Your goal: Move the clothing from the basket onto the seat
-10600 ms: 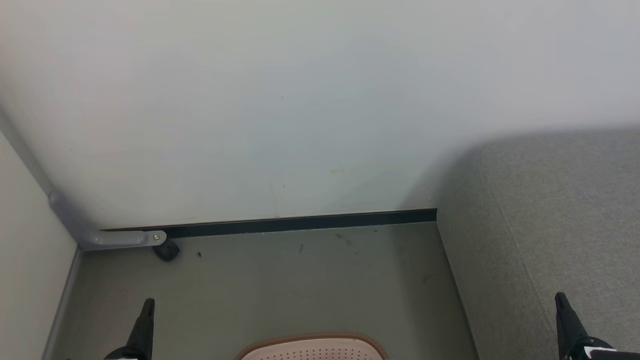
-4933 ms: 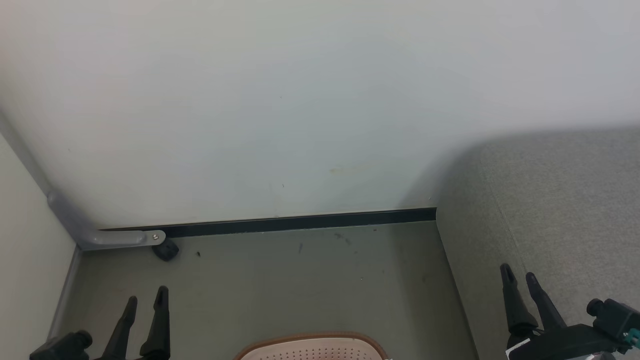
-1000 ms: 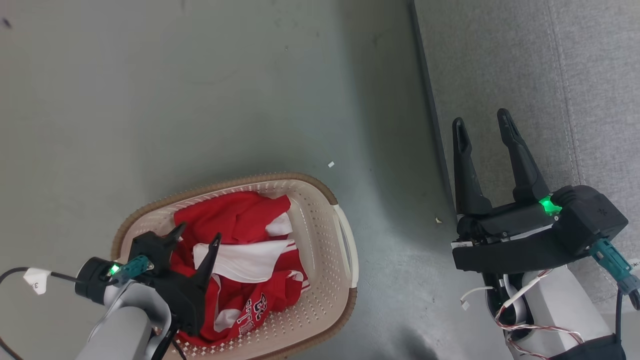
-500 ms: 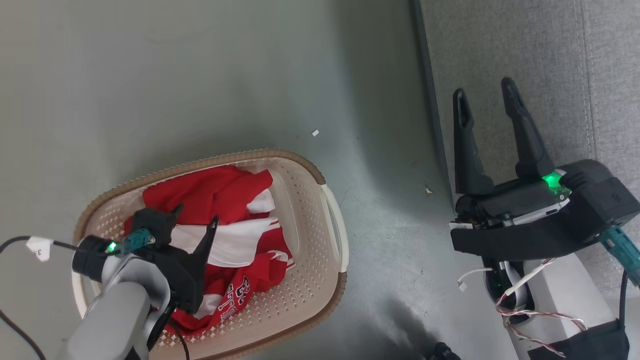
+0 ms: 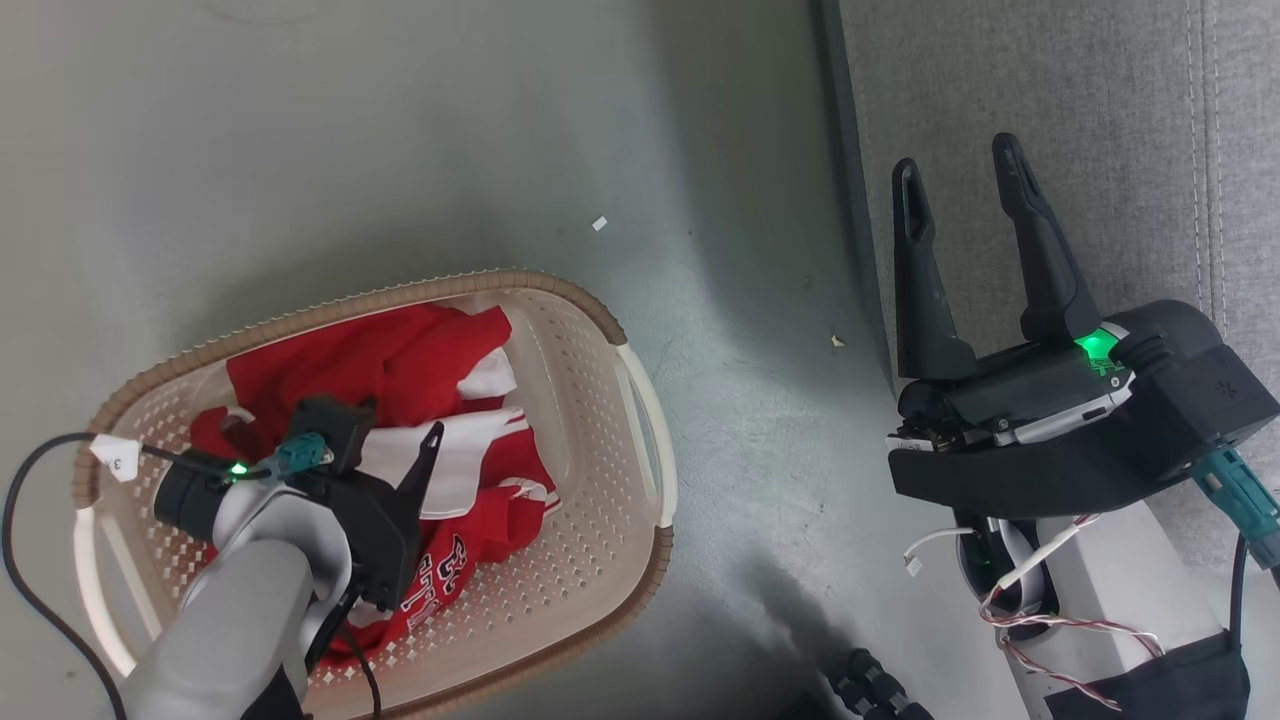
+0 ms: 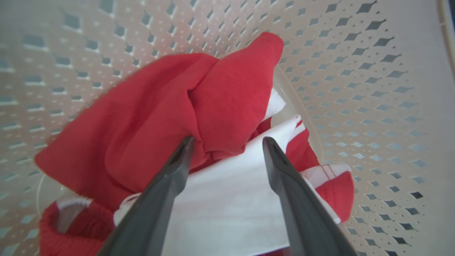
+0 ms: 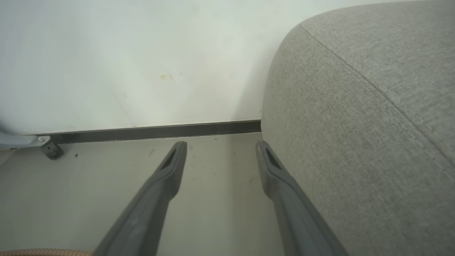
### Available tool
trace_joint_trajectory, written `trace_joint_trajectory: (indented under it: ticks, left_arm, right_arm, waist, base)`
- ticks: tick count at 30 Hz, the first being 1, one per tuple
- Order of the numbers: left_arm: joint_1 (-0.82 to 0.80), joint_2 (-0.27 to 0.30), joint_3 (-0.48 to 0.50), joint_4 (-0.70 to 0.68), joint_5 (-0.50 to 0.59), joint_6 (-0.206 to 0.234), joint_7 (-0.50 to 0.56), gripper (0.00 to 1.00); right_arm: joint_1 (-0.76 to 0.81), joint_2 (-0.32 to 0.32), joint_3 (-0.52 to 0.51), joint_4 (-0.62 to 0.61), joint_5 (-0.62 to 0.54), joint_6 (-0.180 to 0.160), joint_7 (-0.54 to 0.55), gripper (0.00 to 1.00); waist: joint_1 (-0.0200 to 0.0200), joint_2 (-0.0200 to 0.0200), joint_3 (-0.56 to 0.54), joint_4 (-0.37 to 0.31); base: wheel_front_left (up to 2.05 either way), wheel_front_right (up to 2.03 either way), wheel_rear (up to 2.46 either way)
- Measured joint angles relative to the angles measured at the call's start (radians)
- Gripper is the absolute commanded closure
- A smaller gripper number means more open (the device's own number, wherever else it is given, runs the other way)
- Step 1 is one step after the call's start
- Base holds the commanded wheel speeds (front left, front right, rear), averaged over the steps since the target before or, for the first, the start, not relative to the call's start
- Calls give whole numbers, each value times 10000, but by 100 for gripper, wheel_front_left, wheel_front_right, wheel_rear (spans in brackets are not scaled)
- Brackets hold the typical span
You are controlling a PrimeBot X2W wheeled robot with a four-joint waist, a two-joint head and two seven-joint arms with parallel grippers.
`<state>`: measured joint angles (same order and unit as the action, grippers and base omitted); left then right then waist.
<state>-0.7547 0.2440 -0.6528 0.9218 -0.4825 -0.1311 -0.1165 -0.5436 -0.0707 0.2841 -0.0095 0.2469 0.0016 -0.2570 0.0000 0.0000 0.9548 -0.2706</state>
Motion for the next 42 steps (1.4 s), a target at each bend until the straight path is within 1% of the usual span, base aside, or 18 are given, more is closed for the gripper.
trace_joint_trajectory:
  ticks: [10, 12, 19, 20, 21, 22, 23, 29, 32, 42]
  left_arm:
    - [-753, -134, -81, 717, 207, 15, -104, 0]
    - [-808, -192, -73, 848, 211, 148, -201, 0]
    - [-948, -362, -96, 1388, 439, 299, -293, 0]
    - [-1016, -408, -90, 1421, 439, 345, -357, 15]
    - [-1075, -468, -92, 1450, 439, 343, -366, 58]
    - [-1117, -546, -94, 1473, 439, 341, -424, 91]
    - [-1117, -546, -94, 1473, 439, 341, -424, 100]
    - [-1416, -723, -102, 1804, 431, 326, -541, 100]
    - [-1403, -823, -119, 1967, 424, 249, -631, 100]
    - [-1133, -872, -426, 2094, 424, 73, -980, 100]
  right_arm:
    - [24, 63, 111, -88, -10, -2, 0, 0]
    - [38, 71, 105, -82, -12, -2, 0, 0]
    - [44, 90, 102, -77, -13, -4, 0, 0]
    - [44, 92, 90, -71, -13, -4, 0, 0]
    - [45, 96, 63, -48, -13, -6, 0, 0]
    - [49, 98, 23, -27, -15, -12, 0, 0]
    - [49, 98, 23, -27, -15, -12, 0, 0]
    - [24, 104, -12, 104, -71, -4, 0, 0]
    - [18, 105, -31, 148, -71, 0, 0, 0]
    - [8, 119, -280, 447, -67, 127, 2, 0]
  waist:
    - [0, 0, 347, -246]
    - [0, 0, 385, -283]
    - [0, 0, 386, -310]
    - [0, 0, 377, -302]
    - [0, 0, 362, -290]
    - [0, 0, 342, -270]
    - [0, 0, 342, -270]
    - [0, 0, 174, -116]
    - [0, 0, 58, -65]
    - [0, 0, -513, 150]
  base:
    - [0, 0, 0]
    - [0, 0, 0]
    - [0, 0, 0]
    - [0, 0, 0]
    - [0, 0, 0]
    - [0, 0, 0]
    - [0, 0, 0]
    - [0, 0, 0]
    - [0, 0, 0]
    - [0, 0, 0]
